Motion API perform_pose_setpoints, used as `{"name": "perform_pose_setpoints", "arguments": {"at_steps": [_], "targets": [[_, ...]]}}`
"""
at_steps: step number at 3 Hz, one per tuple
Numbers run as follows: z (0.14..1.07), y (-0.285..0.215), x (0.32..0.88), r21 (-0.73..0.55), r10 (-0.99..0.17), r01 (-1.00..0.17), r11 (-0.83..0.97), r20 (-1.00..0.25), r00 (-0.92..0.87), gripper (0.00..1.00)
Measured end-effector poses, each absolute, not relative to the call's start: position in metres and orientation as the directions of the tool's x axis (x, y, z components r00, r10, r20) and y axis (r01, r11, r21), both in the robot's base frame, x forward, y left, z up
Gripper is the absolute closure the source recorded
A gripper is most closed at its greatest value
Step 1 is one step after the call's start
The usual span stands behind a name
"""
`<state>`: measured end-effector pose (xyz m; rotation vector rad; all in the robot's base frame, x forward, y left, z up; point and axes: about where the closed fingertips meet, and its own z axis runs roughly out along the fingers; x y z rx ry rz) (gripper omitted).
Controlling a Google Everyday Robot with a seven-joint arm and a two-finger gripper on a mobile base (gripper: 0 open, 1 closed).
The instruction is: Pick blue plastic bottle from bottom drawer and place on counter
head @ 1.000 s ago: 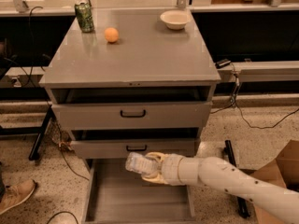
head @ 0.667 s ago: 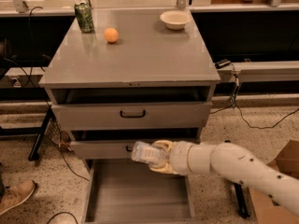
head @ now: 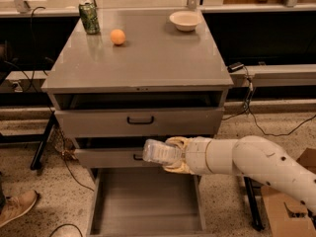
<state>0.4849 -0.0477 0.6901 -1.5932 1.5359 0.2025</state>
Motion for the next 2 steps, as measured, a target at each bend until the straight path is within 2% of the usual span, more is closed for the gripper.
{"name": "perform_pose_setpoints", "arguments": {"at_steps": [1,2], "targets": [[0.705,-0.049,0.493,-0.481,-0.716,-0.862,0.159,-0.657,0.235,1.00],[0.754,-0.051,0.512,-0.527,-0.740,-0.843,0.110,-0.609,0.285,1.00]]}}
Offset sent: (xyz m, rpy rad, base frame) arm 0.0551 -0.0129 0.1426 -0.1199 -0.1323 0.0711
